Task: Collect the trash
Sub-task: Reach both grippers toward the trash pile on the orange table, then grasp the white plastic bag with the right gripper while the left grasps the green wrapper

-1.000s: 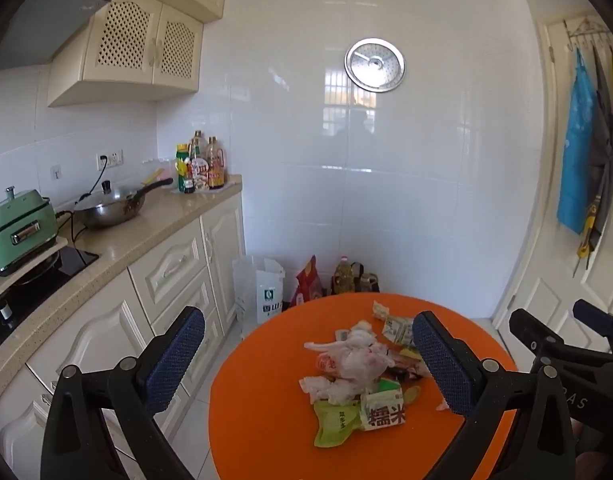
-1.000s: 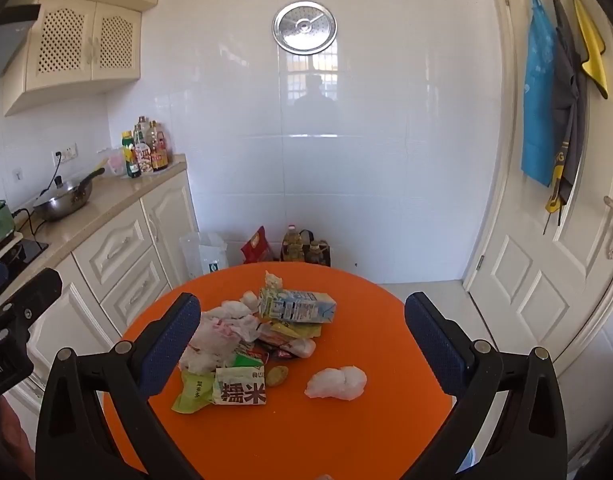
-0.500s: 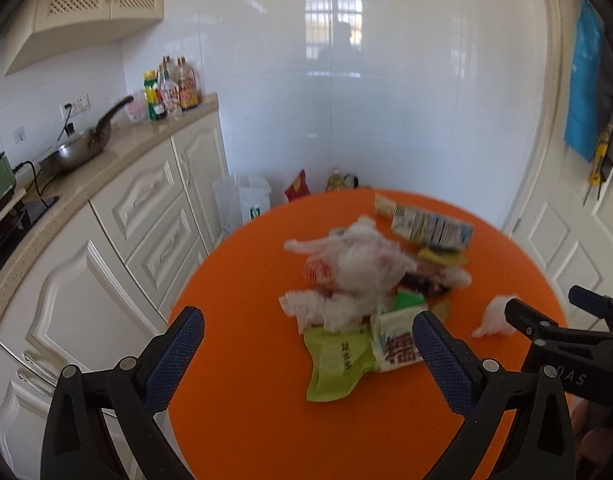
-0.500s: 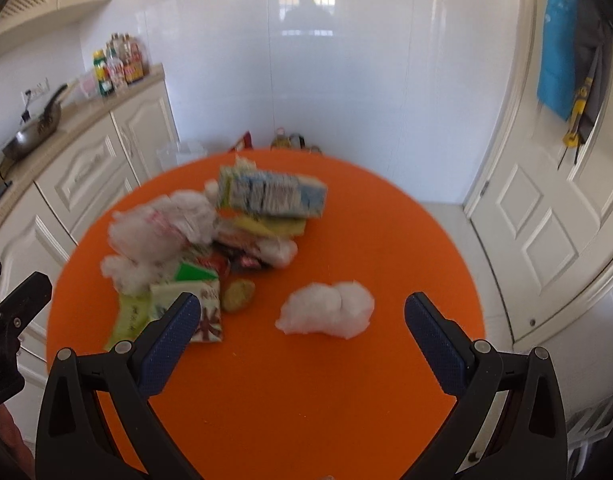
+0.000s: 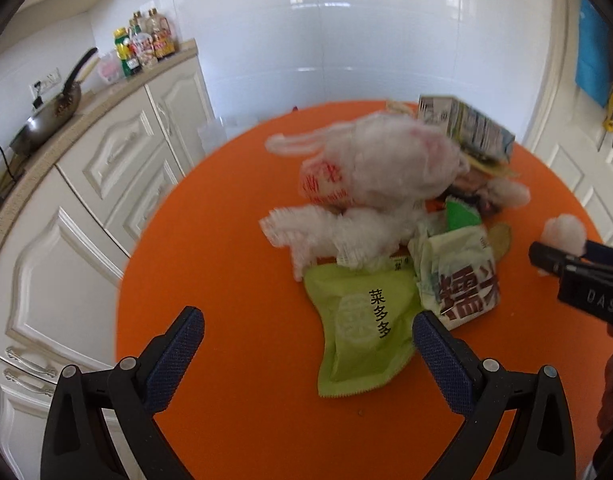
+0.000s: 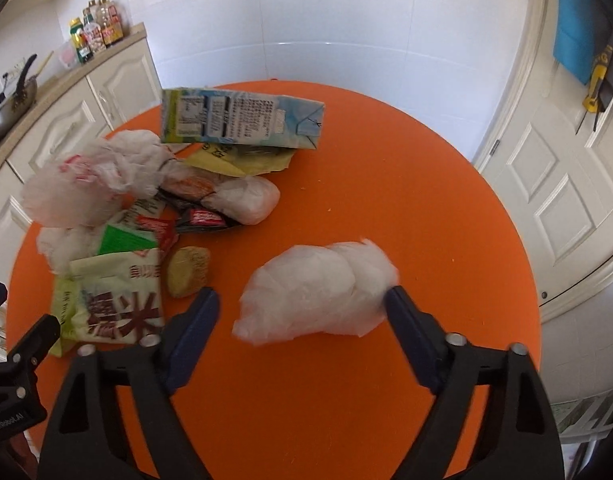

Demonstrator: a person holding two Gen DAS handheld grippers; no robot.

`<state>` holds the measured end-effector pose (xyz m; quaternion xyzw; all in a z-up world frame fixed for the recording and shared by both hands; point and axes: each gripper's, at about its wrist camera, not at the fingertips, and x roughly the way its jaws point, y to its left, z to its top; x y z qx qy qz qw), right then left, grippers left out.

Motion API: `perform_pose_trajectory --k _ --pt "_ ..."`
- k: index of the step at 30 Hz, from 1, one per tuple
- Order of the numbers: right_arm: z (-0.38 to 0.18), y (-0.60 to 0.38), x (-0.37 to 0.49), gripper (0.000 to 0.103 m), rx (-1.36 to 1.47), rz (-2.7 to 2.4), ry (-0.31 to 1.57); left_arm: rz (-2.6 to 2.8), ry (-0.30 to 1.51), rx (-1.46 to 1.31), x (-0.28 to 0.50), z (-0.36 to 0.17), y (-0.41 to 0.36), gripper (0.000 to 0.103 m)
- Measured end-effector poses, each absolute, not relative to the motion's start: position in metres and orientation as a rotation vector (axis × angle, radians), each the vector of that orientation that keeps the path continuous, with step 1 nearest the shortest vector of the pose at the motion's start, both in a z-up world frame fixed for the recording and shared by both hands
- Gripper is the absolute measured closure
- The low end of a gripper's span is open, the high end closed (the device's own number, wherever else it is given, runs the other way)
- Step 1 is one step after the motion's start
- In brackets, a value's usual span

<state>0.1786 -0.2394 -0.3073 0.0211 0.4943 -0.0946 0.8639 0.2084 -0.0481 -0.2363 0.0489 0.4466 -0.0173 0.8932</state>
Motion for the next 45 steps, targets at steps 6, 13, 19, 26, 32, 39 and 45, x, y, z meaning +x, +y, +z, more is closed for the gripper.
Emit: perform_pose_trajectory --k 6,13,19,26,32,39,45 --pt "-0.317 -0.247 0.184 0.057 0.019 -0.200 1.048 -0.064 0.967 0.091 0.234 -0.263 -0.054 0.001" --pt "-0.320 -0.248 0.174 0.061 0.043 -0.175 1.026 -0.165 0.974 0.032 0.242 -0.277 -0.063 0.042" --pt "-0.318 -0.253 0.159 0.061 0.111 -0.157 1.021 -0.240 0.978 -0.009 0.241 -0.286 -0.067 0.083" --pt "-0.309 -0.260 0.142 0.061 0.150 -0.137 1.006 -0.288 0.970 -0.043 0.238 -0.288 -0.058 0.090" --pt "-0.292 -0.257 0.131 0.061 0.180 -0.099 0.973 -0.253 0.915 -0.031 0.222 -0.260 -0.052 0.091" --pt "-0.270 -0.265 0.117 0.061 0.200 -0.055 0.917 -0.221 0.789 0.010 0.188 -0.213 -0.063 0.091" --pt "-0.242 -0.289 0.093 0.061 0.227 -0.062 0.842 -0.291 0.718 0.019 0.172 -0.174 -0.104 0.091"
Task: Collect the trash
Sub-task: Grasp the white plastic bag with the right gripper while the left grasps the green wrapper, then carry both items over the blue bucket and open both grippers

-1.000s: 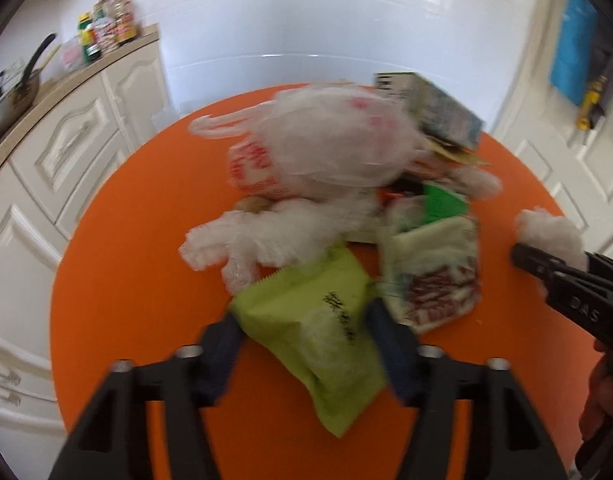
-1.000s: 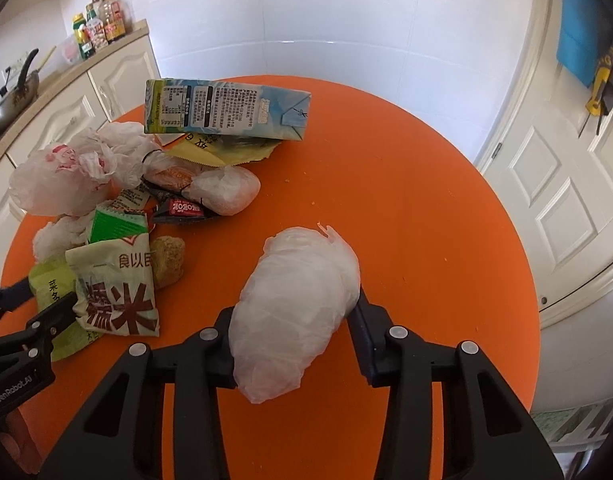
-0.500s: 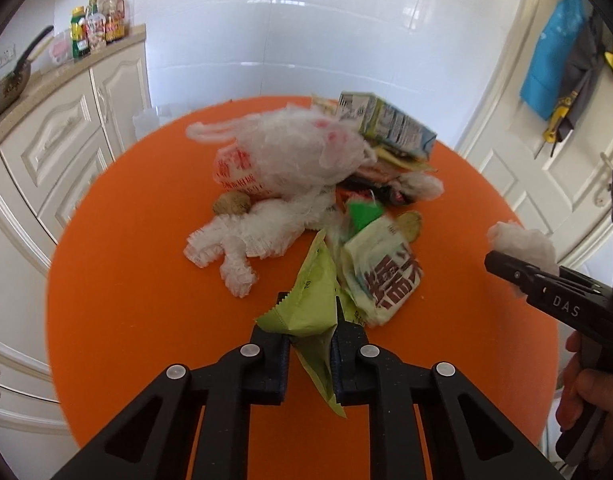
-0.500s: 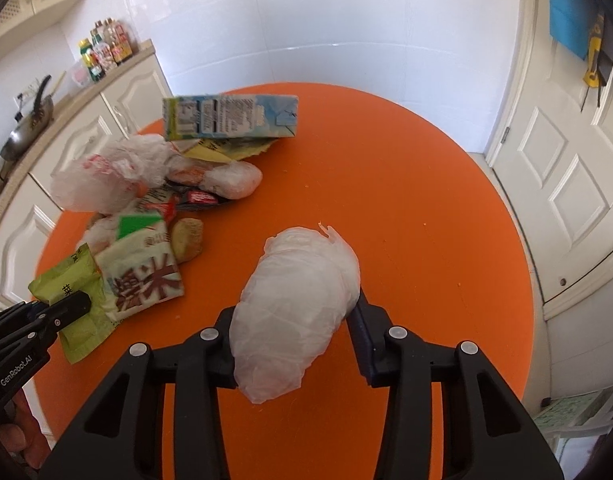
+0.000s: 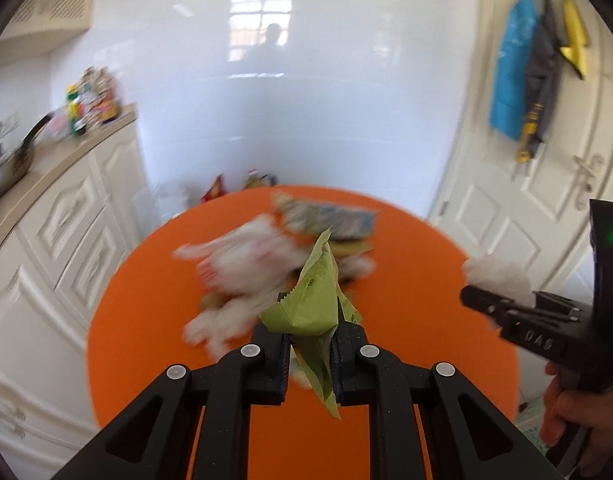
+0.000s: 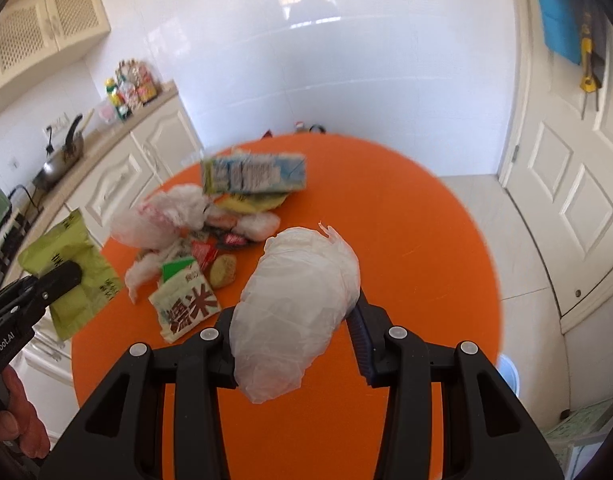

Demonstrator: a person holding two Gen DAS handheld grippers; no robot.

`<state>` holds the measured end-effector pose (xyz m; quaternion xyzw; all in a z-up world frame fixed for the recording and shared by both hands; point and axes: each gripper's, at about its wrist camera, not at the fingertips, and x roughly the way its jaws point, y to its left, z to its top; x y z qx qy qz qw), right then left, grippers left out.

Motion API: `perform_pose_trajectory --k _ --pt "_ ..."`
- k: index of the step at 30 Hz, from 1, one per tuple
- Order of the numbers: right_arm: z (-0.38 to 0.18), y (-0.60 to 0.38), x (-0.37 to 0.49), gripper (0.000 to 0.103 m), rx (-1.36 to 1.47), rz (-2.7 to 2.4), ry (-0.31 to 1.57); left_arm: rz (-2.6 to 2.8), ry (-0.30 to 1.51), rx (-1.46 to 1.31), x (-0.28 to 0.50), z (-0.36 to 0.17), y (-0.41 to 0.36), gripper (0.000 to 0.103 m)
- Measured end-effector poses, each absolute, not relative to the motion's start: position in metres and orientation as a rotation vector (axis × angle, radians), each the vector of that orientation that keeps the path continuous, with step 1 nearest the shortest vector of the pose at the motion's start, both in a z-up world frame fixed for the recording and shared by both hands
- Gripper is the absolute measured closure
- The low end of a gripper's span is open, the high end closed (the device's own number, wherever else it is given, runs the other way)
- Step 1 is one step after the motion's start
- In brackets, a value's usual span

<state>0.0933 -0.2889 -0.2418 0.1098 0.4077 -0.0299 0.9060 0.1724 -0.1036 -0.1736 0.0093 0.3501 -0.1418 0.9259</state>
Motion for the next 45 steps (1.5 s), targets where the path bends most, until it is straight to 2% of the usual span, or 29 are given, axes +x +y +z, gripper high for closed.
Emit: perform_pose_trajectory --k 6,13,20,26,32,34,35,36,37,38,39,41,43,45 --pt "-0.214 -0.352 0.052 0.061 0.271 -0.190 0.767 -0.500 0.694 0.067 0.169 -0.152 -0.188 0.091" --pt "-0.223 -0.468 -0.020 0.061 0.336 -0.465 0.774 -0.787 0.775 0.129 0.166 -0.172 -0.317 0.091" --pt "-0.304 -0.558 -0.068 0.061 0.467 -0.611 0.918 -0.932 1.033 0.243 0.161 -0.251 -0.430 0.091" --pt "-0.376 -0.602 -0.070 0.061 0.603 -0.623 1.015 -0.919 1.198 0.361 0.173 -0.320 -0.476 0.091" --pt "-0.425 -0.621 -0.059 0.058 0.682 -0.616 1.093 -0.891 1.309 0.444 0.191 -0.368 -0.504 0.090" --pt "-0.437 -0.629 -0.058 0.056 0.716 -0.630 1.102 -0.876 1.326 0.458 0.198 -0.375 -0.508 0.084" --pt "-0.442 -0.631 -0.059 0.050 0.731 -0.631 1.107 -0.867 1.328 0.470 0.201 -0.378 -0.511 0.080" --pt "-0.447 -0.634 -0.058 0.043 0.745 -0.629 1.108 -0.858 1.330 0.483 0.207 -0.381 -0.513 0.067" --pt "-0.450 -0.636 -0.059 0.029 0.753 -0.636 1.104 -0.852 1.330 0.495 0.215 -0.384 -0.516 0.048" --pt "-0.451 -0.637 -0.061 0.020 0.763 -0.644 1.096 -0.840 1.317 0.506 0.216 -0.383 -0.515 0.039" --pt "-0.454 -0.639 -0.061 0.018 0.770 -0.647 1.091 -0.829 1.297 0.511 0.224 -0.382 -0.516 0.028" --pt "-0.456 -0.641 -0.062 0.012 0.783 -0.657 1.086 -0.817 1.279 0.519 0.225 -0.374 -0.533 0.024" --pt "-0.456 -0.643 -0.066 0.010 0.790 -0.668 1.074 -0.796 1.273 0.531 0.227 -0.371 -0.559 0.023" --pt "-0.451 -0.641 -0.071 0.002 0.794 -0.691 1.059 -0.784 1.238 0.535 0.228 -0.366 -0.578 0.021"
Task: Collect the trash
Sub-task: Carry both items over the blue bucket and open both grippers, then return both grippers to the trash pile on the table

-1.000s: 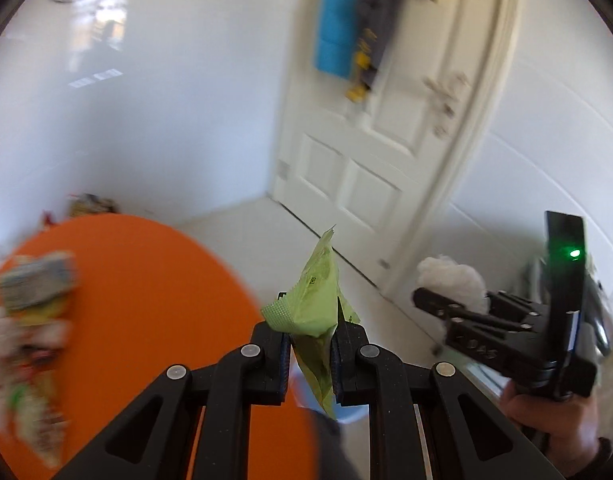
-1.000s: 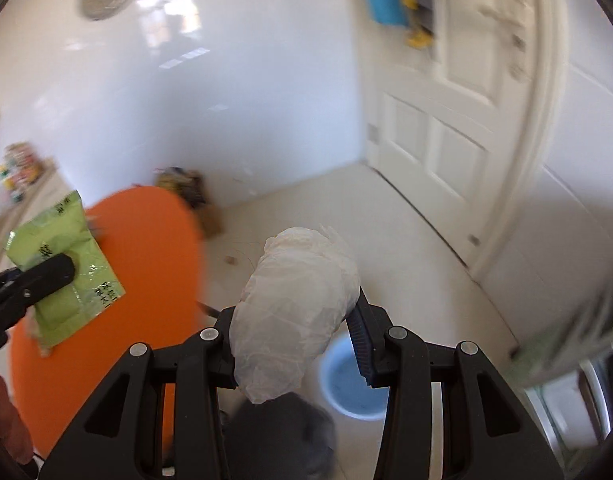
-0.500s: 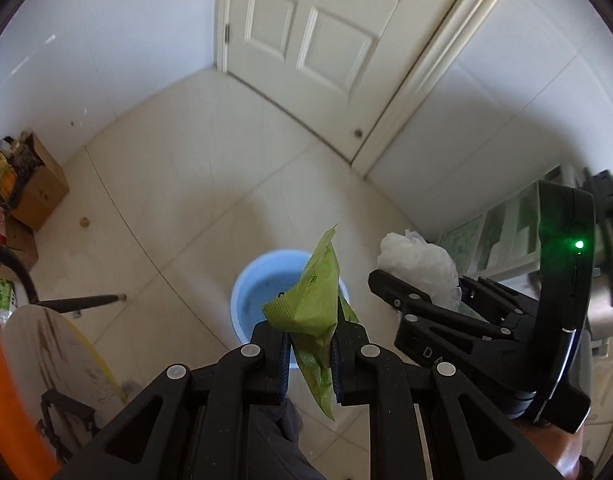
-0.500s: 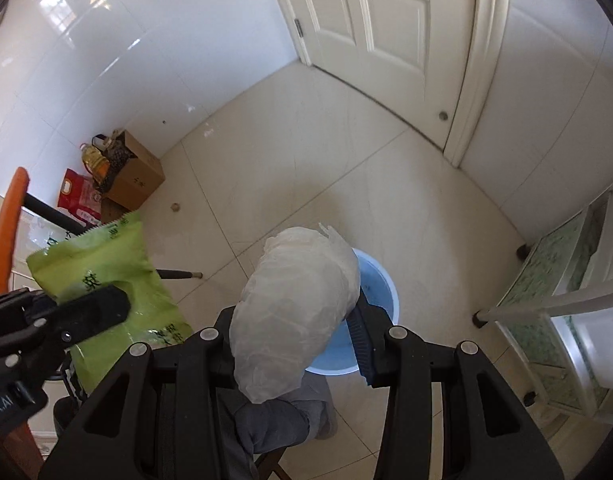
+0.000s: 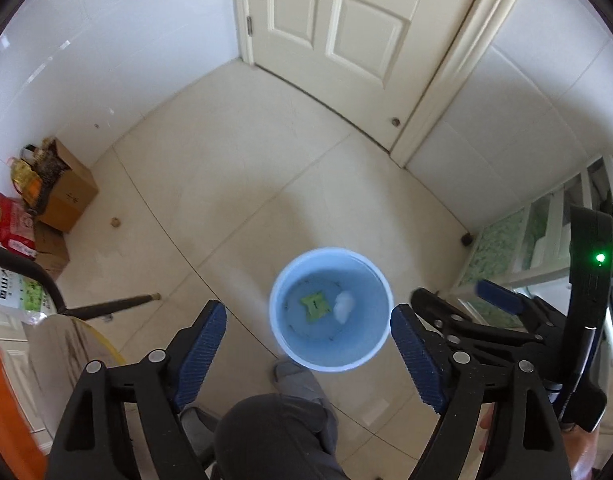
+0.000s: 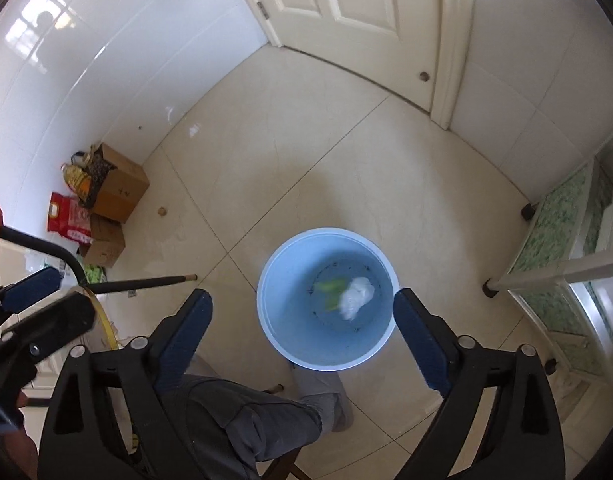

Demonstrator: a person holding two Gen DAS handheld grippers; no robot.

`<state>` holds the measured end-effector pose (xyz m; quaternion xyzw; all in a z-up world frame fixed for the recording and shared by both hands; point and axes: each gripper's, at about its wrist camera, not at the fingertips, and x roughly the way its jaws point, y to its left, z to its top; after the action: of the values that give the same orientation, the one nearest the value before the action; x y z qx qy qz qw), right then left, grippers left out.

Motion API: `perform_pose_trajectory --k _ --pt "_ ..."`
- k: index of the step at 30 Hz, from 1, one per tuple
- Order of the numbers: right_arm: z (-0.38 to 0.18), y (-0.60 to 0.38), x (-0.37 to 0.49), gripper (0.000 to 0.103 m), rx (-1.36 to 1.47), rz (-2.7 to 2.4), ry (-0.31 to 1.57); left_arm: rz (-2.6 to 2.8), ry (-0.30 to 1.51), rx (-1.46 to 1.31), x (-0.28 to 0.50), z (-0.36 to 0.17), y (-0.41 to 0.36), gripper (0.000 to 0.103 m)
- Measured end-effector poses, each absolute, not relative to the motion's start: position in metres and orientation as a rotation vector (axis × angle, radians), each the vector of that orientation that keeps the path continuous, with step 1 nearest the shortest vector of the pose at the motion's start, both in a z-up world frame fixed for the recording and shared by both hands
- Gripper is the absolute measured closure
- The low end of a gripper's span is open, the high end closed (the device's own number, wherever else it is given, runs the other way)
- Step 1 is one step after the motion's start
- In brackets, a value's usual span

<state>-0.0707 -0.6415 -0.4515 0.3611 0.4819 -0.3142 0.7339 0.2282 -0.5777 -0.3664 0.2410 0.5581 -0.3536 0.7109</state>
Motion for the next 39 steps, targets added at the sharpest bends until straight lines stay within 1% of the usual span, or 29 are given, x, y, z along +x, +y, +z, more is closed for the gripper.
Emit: perform_pose_trajectory --k 1,4,7,16,19,23,26,28,29,32,34,39 --pt "-0.447 -0.640 -0.073 0.000 0.790 -0.704 1.049 -0.784 1.219 0.535 0.228 -0.362 -0.576 0.019" --pt "-0.427 -0.634 -0.080 0.000 0.781 -0.741 1.009 -0.803 1.160 0.499 0.214 -0.339 -0.560 0.016" --pt "-0.398 -0.623 -0.083 0.000 0.767 -0.750 0.958 -0.815 1.092 0.452 0.194 -0.304 -0.528 0.016" --pt "-0.286 -0.563 -0.066 0.000 0.631 -0.691 0.779 -0.777 0.850 0.293 0.147 -0.202 -0.374 0.015" --pt "-0.243 -0.529 -0.050 0.000 0.565 -0.637 0.709 -0.720 0.768 0.258 0.133 -0.172 -0.320 0.011" --pt "-0.197 -0.479 -0.027 0.000 0.477 -0.564 0.638 -0.621 0.678 0.212 0.110 -0.139 -0.259 0.010" --pt "-0.171 -0.442 -0.010 0.000 0.428 -0.505 0.594 -0.539 0.618 0.171 0.087 -0.113 -0.199 0.009" --pt "-0.152 -0.414 0.003 0.000 0.385 -0.461 0.565 -0.485 0.584 0.145 0.068 -0.106 -0.172 0.006" --pt "-0.143 -0.399 0.010 0.000 0.358 -0.438 0.554 -0.462 0.567 0.135 0.053 -0.113 -0.168 0.005" --pt "-0.127 -0.362 0.023 0.000 0.299 -0.382 0.528 -0.386 0.513 0.097 0.021 -0.101 -0.121 0.001" --pt "-0.116 -0.333 0.032 0.000 0.259 -0.341 0.509 -0.330 0.482 0.072 -0.004 -0.094 -0.088 0.001" --pt "-0.097 -0.269 0.049 0.000 0.173 -0.252 0.471 -0.235 0.446 0.048 -0.061 -0.094 -0.045 0.001"
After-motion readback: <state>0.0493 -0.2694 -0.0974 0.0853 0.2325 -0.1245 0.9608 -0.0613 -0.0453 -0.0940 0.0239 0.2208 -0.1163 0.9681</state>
